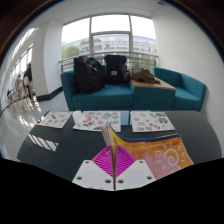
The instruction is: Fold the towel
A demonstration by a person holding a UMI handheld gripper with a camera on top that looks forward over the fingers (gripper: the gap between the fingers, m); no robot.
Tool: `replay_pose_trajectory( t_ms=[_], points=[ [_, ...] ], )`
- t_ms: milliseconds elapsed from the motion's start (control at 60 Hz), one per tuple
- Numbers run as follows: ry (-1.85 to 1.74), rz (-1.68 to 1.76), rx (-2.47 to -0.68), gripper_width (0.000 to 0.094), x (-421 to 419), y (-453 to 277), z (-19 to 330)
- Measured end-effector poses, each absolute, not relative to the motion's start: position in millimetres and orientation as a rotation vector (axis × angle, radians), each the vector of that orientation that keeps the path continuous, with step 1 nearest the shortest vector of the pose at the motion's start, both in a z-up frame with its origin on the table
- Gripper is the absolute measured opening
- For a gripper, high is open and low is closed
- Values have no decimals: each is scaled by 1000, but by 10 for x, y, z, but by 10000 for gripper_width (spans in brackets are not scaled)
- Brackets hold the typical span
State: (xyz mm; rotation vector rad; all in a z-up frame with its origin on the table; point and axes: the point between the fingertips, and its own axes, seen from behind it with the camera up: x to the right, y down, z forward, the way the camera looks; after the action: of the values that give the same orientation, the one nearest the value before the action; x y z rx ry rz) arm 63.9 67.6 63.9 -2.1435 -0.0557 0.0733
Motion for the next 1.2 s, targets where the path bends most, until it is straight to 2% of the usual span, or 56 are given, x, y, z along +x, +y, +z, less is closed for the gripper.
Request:
replay_pose_trajectory(
  t_ms=[100,183,317,417,450,500,567,617,700,817,950,1067,1200],
  points=[
    [-16,-12,-2116,12,1282,691,943],
    [21,-112,-2103,16,1909,716,1035],
    [73,-267,-2148,27,2823,702,773],
    [100,-379,-2190,59,3390,706,387],
    [108,-402,-2209,123,3507,705,232],
    [112,-462,-2245,355,3700,635,91],
    [117,-514,-2167,643,3814,643,334],
    [127,-519,-2108,743,3811,633,538],
    [145,-448,-2052,798,3633,557,928],
    [165,-328,-1998,844,3226,327,1462],
    [147,-227,-1951,850,2634,-124,1924],
    [119,-160,-1933,852,2054,-511,2054],
    [130,-103,-1963,850,1482,-928,1962]
  ],
)
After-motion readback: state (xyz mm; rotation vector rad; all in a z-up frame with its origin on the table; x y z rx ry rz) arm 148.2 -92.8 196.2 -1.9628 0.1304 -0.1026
